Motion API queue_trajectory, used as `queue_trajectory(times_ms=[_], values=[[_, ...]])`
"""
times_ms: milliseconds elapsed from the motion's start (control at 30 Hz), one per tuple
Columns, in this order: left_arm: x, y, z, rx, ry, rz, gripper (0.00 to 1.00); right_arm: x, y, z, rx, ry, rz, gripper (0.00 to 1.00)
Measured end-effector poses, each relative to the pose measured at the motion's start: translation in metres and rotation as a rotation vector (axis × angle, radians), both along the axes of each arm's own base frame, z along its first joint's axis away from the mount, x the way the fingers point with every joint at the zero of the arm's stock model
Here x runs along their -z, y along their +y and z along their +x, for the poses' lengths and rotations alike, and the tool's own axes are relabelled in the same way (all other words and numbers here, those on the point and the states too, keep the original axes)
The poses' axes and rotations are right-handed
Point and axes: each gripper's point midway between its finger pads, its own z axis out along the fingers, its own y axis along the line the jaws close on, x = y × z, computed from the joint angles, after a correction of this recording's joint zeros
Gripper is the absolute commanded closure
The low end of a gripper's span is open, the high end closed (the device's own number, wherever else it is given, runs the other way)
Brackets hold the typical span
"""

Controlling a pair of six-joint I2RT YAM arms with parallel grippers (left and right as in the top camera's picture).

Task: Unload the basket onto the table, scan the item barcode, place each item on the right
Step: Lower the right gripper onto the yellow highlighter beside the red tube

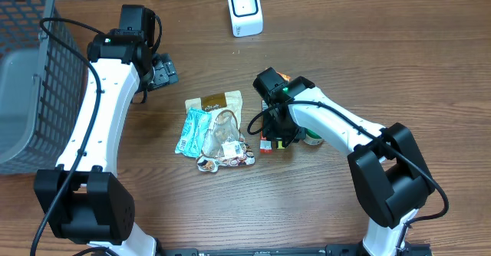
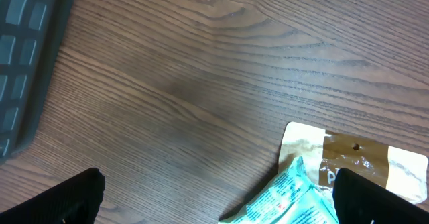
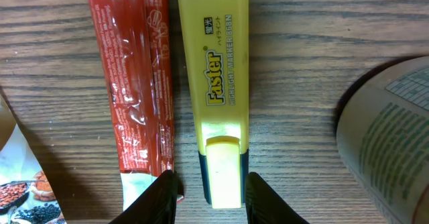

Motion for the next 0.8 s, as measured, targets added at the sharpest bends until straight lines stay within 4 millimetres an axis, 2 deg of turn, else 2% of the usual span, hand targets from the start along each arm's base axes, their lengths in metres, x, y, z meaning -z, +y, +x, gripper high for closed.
queue_trajectory(times_ms=[100,333,400,467,600,800], values=[[0.000,0.000,0.000,0.000,0.000,0.000,0.00,0.002,0.001,0.002,0.001,-0.009,0.004,0.66],[0.000,0.000,0.000,0.000,0.000,0.000,0.00,0.024,-0.004,-0.005,0.001,-0.015,0.007,0.66],[0.000,0.000,0.000,0.000,0.000,0.000,0.00,0.024,-0.003,-0.004,0.002,-0.028,0.015,0.66],[0.000,0.000,0.000,0.000,0.000,0.000,0.00,0.024,-0.003,-0.003,0.001,-0.033,0.018,0.73],[0.000,0.000,0.000,0.000,0.000,0.000,0.00,0.022,-0.004,-0.002,0.003,-0.039,0.014,0.95],[0.000,0.000,0.000,0.000,0.000,0.000,0.00,0.019,-0.015,-0.014,0.014,0.021,-0.024,0.96]])
